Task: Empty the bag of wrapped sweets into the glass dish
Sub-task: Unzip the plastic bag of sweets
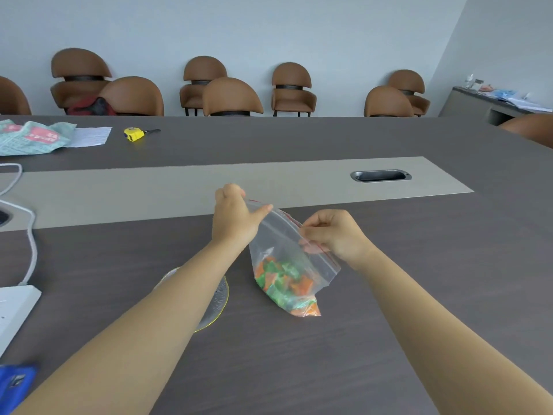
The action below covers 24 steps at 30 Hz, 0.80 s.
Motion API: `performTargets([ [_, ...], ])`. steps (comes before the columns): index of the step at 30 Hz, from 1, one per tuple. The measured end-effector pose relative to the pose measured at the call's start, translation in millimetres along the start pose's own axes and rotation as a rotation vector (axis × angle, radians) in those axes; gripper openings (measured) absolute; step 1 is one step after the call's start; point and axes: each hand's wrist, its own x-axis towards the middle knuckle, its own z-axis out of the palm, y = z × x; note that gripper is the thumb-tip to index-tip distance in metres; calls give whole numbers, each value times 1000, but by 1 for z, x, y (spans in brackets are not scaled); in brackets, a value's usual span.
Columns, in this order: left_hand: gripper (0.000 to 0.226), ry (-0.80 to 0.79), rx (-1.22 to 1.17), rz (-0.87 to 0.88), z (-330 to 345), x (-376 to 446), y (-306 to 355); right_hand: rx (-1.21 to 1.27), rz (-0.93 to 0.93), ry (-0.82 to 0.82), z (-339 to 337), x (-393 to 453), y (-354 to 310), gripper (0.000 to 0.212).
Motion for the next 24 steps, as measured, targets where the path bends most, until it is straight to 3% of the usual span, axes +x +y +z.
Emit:
performTargets([
  [2,66,19,-115,-124,-1,-7,-2,55,13,-23,5,0,0,18],
  [4,72,-64,-269,-319,-3,-10,-3,92,27,-40,10,0,1,17],
  [7,43,-417,-516,-516,-8,-17,-3,157,56,-85,16,0,2,18],
  [9,29,-588,-506,-481,-10,-20,-3,185,65,-124,18,-1,2,18],
  [11,26,-633,-493,-435,-9,-20,-4,218,73,-153,18,-1,2,18],
  [21,5,-678,-483,-370,-5,-16,-7,240,65,-159,18,1,6,17],
  [24,9,-642,-501,-374,-3,-13,-9,247,68,-125,18,2,7,20],
])
